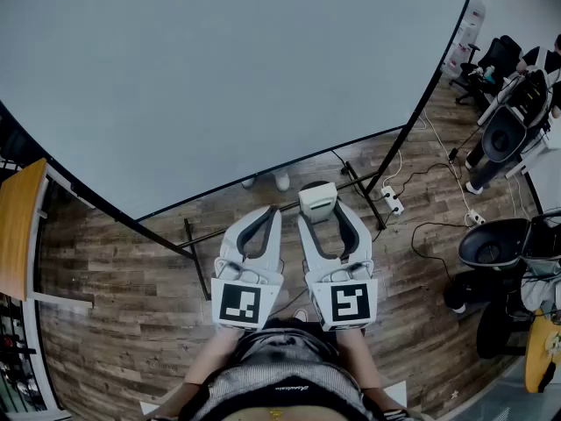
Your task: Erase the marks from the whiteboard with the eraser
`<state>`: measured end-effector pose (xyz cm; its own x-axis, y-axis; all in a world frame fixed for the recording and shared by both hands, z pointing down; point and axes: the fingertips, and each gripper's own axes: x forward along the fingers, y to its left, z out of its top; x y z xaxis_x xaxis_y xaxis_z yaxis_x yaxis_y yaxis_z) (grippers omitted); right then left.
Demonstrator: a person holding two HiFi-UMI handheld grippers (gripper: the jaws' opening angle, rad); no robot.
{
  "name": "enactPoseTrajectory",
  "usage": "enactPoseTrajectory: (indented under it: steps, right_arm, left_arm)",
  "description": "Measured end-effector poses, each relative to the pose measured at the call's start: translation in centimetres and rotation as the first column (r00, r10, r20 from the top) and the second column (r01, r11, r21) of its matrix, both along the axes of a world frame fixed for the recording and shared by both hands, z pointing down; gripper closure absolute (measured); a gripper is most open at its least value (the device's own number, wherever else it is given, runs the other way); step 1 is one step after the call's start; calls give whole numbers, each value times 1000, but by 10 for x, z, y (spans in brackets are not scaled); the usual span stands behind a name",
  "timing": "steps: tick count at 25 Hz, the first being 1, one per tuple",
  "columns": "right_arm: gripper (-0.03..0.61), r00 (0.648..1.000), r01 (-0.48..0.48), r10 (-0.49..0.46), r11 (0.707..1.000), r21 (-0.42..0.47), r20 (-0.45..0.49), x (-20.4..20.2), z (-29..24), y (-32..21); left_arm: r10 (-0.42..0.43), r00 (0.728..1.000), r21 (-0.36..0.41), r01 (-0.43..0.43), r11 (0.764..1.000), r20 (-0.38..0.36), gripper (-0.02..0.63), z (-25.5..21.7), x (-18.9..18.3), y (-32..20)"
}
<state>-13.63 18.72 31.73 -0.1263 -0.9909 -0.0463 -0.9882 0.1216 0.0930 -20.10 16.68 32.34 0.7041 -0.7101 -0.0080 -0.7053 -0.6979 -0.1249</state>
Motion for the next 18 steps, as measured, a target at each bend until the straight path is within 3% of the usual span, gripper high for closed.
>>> enactPoseTrajectory:
  steps: [18]
  right_arm:
    - [347, 996, 94, -94, 995, -33, 4, 59, 14, -15]
  left_arm:
    - [-41, 999, -28, 40, 999, -23, 609, 14, 66, -10]
